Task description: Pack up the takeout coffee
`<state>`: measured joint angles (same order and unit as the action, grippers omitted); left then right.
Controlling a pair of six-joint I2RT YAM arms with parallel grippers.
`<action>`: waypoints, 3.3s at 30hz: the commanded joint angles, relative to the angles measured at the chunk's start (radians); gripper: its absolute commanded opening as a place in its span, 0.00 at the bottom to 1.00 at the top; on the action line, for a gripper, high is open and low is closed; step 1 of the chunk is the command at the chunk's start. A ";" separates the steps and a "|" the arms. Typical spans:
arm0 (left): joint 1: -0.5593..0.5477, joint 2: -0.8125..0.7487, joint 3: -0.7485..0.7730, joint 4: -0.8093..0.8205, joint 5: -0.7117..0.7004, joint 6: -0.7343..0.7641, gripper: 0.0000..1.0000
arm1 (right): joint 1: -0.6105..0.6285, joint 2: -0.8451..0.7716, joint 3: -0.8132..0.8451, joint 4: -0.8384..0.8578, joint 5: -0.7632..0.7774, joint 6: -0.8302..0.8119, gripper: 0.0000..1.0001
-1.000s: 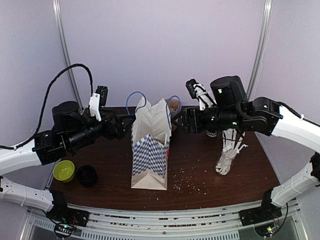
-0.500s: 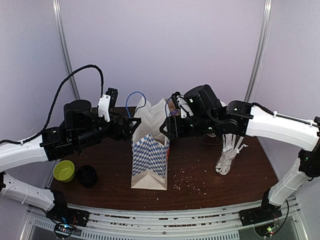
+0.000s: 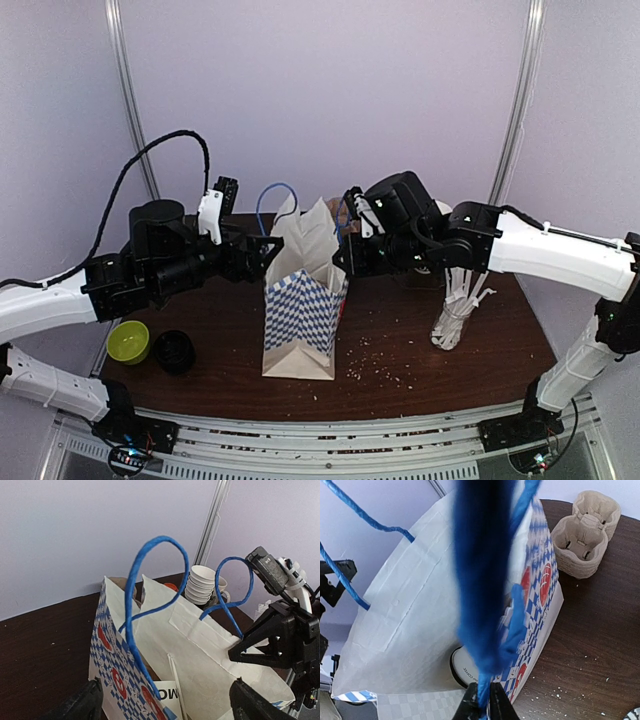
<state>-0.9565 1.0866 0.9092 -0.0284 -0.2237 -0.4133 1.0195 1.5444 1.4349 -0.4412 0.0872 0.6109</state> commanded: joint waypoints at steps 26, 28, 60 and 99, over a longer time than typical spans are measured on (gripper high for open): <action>0.003 -0.274 -0.008 0.000 -0.064 -0.018 0.92 | 0.023 -0.109 0.095 -0.129 0.056 -0.519 0.00; 0.003 -0.291 -0.015 0.001 -0.090 -0.013 0.93 | 0.024 -0.114 0.103 -0.144 0.042 -0.558 0.00; 0.003 -0.310 -0.144 0.085 -0.312 0.015 0.94 | 0.308 -0.295 -0.139 -0.189 0.215 -0.759 0.00; 0.003 -0.241 -0.136 0.105 -0.309 0.024 0.95 | 0.341 -0.330 -0.055 -0.131 0.248 -0.832 0.00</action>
<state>-0.9565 0.8463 0.7723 0.0219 -0.5278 -0.4091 1.3567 1.2140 1.3430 -0.5812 0.3355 -0.2295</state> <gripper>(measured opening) 0.949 0.009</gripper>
